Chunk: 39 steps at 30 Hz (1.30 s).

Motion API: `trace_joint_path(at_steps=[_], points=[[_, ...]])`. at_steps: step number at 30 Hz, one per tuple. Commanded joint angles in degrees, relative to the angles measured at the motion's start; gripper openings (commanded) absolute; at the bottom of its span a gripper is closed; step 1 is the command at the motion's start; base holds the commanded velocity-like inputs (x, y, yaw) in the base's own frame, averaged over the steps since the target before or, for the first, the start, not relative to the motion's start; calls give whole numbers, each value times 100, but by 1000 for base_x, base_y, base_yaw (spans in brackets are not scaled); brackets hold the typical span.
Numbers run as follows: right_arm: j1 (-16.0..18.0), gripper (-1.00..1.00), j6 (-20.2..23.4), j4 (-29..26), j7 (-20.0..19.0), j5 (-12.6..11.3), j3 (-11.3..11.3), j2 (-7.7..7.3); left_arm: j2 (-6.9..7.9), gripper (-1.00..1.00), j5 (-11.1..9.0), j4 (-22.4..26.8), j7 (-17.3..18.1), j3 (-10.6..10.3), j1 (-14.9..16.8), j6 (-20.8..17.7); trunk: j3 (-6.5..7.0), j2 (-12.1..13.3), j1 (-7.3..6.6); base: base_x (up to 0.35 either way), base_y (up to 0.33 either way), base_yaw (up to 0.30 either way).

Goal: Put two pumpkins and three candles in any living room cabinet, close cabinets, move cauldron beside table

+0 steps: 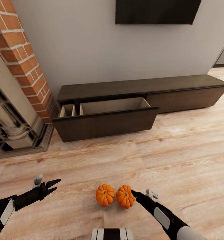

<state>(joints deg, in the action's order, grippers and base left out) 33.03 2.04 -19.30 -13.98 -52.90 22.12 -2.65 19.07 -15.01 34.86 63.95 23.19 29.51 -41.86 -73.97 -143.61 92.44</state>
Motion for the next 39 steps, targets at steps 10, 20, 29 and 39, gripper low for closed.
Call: trace_joint_path(at_steps=[10, 20, 29, 39], points=[[279, 100, 66, 64, -3, -25, 21, -7, 0, 100, -12, -2, 4, -7, 2, -42, -226, -15, 24, 0, 0, 0], [292, 100, 64, 67, 23, -24, 21, -13, 0, 100, 7, -12, -23, -8, 2, -42, -448, -29, 50, 0, 0, 0], [292, 100, 88, 67, -210, -24, 12, -219, 0, 100, 24, -14, 1, -7, 2, -42, -647, -41, 73, 0, 0, 0], [292, 100, 259, 67, -977, -93, -48, -446, -1, 100, 16, -14, 4, -7, 2, -42, -869, -54, 99, 0, 0, 0]])
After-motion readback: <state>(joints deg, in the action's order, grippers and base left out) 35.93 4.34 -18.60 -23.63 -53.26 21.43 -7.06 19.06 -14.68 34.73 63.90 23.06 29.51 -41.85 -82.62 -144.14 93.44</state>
